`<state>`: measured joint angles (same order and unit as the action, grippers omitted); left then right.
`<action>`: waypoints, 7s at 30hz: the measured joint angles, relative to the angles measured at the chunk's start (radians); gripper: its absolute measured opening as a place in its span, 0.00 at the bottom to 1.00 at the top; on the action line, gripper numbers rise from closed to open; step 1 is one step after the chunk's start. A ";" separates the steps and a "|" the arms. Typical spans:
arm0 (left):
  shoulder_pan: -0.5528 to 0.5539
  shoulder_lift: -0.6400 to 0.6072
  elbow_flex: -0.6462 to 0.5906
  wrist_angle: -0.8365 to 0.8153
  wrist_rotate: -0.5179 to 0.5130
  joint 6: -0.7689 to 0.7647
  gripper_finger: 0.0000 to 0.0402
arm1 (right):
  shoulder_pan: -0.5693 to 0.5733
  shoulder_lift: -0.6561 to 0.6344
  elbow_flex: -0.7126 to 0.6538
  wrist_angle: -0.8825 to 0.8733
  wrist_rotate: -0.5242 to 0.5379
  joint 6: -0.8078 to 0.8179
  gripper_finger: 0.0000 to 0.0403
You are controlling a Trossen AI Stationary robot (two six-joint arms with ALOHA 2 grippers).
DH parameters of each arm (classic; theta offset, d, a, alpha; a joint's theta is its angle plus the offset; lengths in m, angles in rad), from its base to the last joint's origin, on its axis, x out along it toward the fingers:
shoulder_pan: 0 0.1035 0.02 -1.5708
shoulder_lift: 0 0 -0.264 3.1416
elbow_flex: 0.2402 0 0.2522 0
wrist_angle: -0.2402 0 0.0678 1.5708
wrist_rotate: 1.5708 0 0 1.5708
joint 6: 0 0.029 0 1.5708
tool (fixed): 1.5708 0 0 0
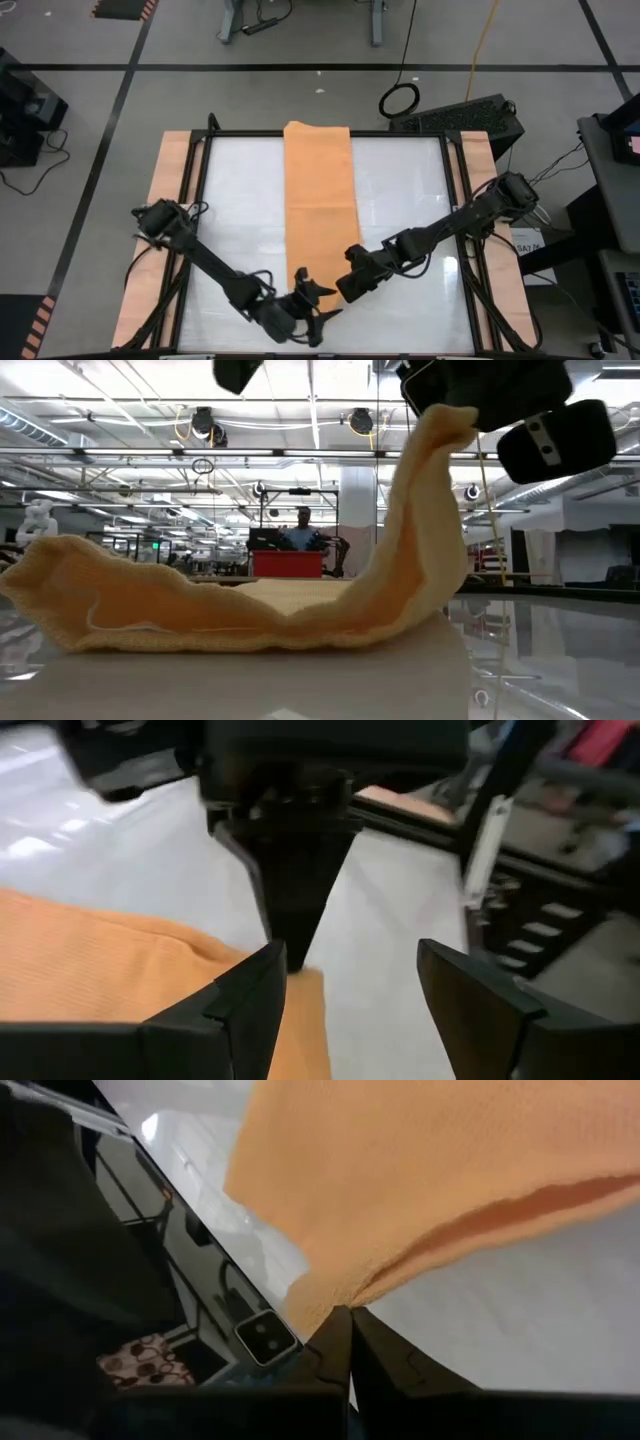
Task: Roll towel into tight, uniform cylinder
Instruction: Roll the yellow towel
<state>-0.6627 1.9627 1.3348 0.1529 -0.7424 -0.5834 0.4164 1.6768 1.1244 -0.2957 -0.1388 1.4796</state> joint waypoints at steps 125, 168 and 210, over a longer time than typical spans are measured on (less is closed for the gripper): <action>0.126 0.112 0.192 -0.345 0.189 -0.196 0.04 | 0.285 0.061 -0.266 0.219 0.255 -1.342 0.33; 0.125 0.112 0.193 -0.302 0.242 -0.322 0.04 | 0.257 0.025 -0.160 0.258 0.456 -1.369 0.01; 0.099 0.112 0.193 -0.302 0.288 -0.272 0.33 | 0.257 0.021 -0.086 0.181 0.578 -1.441 0.05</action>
<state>-0.5632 2.0747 1.5276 -0.1491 -0.4541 -0.8558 0.6735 1.6974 1.0389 -0.1150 0.4393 0.0384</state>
